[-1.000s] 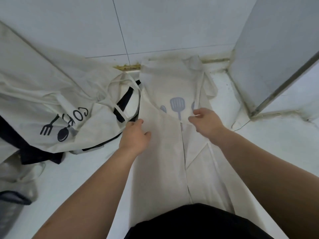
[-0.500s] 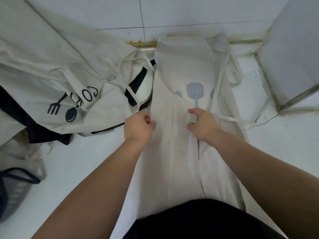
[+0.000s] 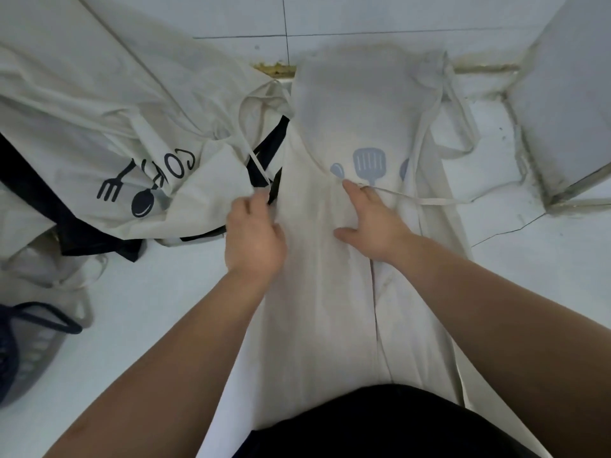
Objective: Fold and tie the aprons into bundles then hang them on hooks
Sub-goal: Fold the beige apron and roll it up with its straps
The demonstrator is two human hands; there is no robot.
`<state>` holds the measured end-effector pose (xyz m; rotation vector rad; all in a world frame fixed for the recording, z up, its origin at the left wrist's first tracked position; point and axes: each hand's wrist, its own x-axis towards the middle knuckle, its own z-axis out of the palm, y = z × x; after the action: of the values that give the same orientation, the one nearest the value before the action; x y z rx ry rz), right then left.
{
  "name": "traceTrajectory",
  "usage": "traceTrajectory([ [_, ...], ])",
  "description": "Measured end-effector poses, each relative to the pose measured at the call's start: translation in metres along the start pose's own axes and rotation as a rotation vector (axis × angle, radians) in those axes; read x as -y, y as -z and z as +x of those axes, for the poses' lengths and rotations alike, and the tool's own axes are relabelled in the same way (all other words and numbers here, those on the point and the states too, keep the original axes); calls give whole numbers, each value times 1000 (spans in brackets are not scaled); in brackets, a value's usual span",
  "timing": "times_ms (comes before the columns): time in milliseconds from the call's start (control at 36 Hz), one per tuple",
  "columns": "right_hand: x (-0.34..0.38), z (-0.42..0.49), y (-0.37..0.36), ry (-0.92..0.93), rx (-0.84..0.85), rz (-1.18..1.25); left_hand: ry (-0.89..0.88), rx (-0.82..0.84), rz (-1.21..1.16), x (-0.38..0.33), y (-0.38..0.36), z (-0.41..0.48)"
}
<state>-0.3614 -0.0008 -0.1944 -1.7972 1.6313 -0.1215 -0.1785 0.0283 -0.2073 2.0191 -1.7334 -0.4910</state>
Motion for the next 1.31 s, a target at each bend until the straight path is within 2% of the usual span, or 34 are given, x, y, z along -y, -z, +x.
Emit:
traceTrajectory([
  [56, -1, -3, 2, -19, -64, 25, -317, 97, 79, -6, -4, -10],
  [83, -4, -6, 4, -24, -98, 33, -412, 212, 150, -10, -6, -13],
  [139, -13, -13, 10, -44, -131, 3, -353, 494, 332, -11, -9, -16],
  [194, -25, -21, 17, -93, -138, -100, -228, 628, 469, -6, -11, -15],
  [278, -42, -30, 28, -189, -152, -264, -166, 603, 538, -4, -9, -12],
  [417, -57, -37, 29, -442, -56, -322, -59, 426, 588, -15, -5, -10],
  [500, -57, -40, 29, -457, -125, -399, -33, 359, 698, -21, -8, -14],
  [556, -56, -40, 29, -414, -145, -441, -142, 337, 662, -28, -12, -13],
  [639, -53, -38, 28, -425, -76, -200, -337, 507, 495, -38, -21, -11],
  [694, -52, -37, 31, -428, -43, -108, -309, 570, 436, -41, -24, -11],
  [806, -50, -32, 36, -440, -19, -77, -235, 544, 393, -43, -25, -10],
  [944, -37, -19, 39, -513, 21, 666, -228, 507, 345, -43, -25, -2],
  [1028, -20, -5, 44, -442, 15, 959, -124, 504, 175, -42, -26, 5],
  [1139, -7, 11, 43, -342, 230, 906, 226, 535, -404, -47, -18, 14],
  [1167, -8, 13, 41, -316, 301, 942, 280, 552, -469, -49, -15, 14],
  [1222, -12, 15, 37, -289, 336, 1020, 259, 576, -438, -53, -14, 12],
  [1306, -21, 17, 32, -317, 163, 975, 198, 578, -279, -57, -20, 11],
])
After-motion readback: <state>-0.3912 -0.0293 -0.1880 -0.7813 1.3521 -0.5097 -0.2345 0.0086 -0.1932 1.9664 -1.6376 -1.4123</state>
